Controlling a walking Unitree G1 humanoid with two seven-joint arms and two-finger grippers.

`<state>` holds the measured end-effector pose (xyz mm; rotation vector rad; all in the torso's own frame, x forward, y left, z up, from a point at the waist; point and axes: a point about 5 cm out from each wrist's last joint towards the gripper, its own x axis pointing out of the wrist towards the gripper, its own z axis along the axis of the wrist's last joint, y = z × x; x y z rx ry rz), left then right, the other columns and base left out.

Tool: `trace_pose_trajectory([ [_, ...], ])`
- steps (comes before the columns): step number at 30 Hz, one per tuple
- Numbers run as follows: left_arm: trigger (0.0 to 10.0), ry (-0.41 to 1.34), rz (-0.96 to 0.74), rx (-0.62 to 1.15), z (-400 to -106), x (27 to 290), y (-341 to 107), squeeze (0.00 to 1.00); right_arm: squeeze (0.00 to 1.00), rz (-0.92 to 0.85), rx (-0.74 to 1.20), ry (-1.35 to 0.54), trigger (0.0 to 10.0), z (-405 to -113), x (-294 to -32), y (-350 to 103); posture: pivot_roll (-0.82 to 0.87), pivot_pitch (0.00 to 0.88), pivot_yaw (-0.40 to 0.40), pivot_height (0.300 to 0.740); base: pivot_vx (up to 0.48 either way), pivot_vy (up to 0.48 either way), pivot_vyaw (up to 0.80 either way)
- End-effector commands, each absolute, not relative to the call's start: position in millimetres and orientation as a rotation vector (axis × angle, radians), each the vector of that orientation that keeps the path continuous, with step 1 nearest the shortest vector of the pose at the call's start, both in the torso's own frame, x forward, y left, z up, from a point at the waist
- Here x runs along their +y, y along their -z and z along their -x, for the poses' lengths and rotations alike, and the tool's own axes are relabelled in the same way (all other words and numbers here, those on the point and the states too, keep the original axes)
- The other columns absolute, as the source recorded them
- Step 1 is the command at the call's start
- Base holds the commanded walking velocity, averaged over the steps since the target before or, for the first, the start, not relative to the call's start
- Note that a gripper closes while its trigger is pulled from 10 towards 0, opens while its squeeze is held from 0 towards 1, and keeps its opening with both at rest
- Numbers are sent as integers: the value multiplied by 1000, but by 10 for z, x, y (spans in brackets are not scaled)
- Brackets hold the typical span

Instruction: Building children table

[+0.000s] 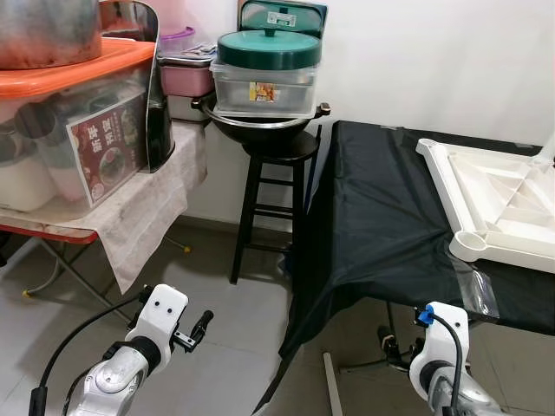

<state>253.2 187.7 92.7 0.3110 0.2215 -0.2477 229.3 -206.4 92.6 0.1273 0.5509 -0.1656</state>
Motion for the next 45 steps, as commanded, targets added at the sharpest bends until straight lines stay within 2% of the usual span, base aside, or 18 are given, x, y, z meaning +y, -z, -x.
trace_pose_trajectory([
  [1,10000,261,-313,240,-2536,1874,-908,0,0,-89,514,49,10000,-2330,-1908,-988,39,0,-77,740,0,0,0],
  [5,10000,291,-303,234,-2534,1812,-917,0,0,-75,506,-45,10000,-2342,-1777,-1008,39,0,-77,740,0,0,0],
  [18,10000,361,-276,213,-2511,1655,-933,0,0,-62,485,-144,10000,-2338,-1637,-1007,40,0,-72,740,0,0,0],
  [32,10000,378,-258,197,-2495,1616,-946,0,0,-91,496,-126,10000,-2323,-1651,-991,36,0,-72,740,0,0,0],
  [40,10000,372,-248,185,-2523,1612,-970,0,0,-98,498,-104,10000,-2336,-1663,-983,35,0,-73,740,0,168,-714],
  [45,10000,370,-250,149,-2534,1590,-1015,0,0,-76,496,-113,10000,-2344,-1653,-983,39,0,-72,740,0,192,0],
])
